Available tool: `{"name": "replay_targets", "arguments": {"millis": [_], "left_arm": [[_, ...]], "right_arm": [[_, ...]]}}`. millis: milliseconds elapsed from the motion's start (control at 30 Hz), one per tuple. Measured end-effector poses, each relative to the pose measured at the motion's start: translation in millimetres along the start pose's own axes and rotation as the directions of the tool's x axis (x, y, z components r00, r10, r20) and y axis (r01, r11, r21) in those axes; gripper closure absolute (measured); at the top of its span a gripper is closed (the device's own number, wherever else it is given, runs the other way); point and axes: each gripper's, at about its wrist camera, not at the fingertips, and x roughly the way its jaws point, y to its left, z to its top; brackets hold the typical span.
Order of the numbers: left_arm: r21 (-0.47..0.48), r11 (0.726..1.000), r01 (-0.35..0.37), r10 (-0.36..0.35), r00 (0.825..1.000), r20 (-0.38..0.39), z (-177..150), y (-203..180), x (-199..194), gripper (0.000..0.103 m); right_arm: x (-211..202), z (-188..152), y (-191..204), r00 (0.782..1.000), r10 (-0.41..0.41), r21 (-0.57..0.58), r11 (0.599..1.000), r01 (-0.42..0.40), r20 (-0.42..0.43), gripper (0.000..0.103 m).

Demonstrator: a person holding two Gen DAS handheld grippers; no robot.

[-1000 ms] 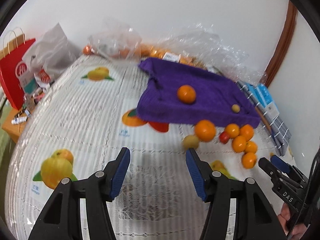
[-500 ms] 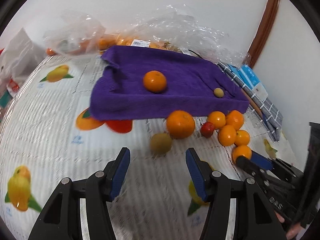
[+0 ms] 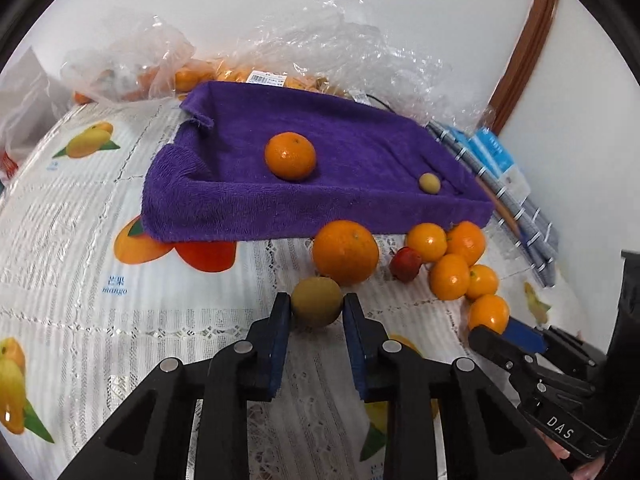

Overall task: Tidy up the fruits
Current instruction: 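Grasp a yellow-green fruit with the left tool while the right tool grasps an orange, then carry the yellow-green fruit with the left tool while the right tool carries the orange over the towel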

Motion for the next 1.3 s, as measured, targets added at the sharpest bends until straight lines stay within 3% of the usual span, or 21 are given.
{"name": "replay_targets", "arguments": {"millis": [500, 933, 1100, 1300], "left_arm": [[-0.039, 0.997, 0.061, -0.057, 0.994, 0.093, -1.2, 5.6, -15.5, 0.078], [0.012, 0.998, 0.055, -0.056, 0.979, 0.197, 0.9, -4.6, -37.3, 0.078], [-0.012, 1.0, 0.011, -0.009, 0.984, 0.18, 20.2, -4.5, -40.0, 0.078], [0.005, 0.999, -0.041, 0.038, 0.963, 0.265, 60.7, -8.5, -45.7, 0.078]], "right_arm": [[-25.9, -6.0, -4.9, 0.991, 0.032, 0.022, 0.999, -0.036, 0.133, 0.068], [-29.0, -3.7, -10.9, 0.987, 0.016, 0.065, 0.998, -0.026, 0.157, 0.068], [-42.5, 16.4, -7.9, 0.984, 0.021, 0.016, 1.0, -0.025, 0.18, 0.068], [-45.5, 59.3, -10.9, 0.971, 0.003, -0.012, 1.0, -0.001, 0.239, 0.068]]}}
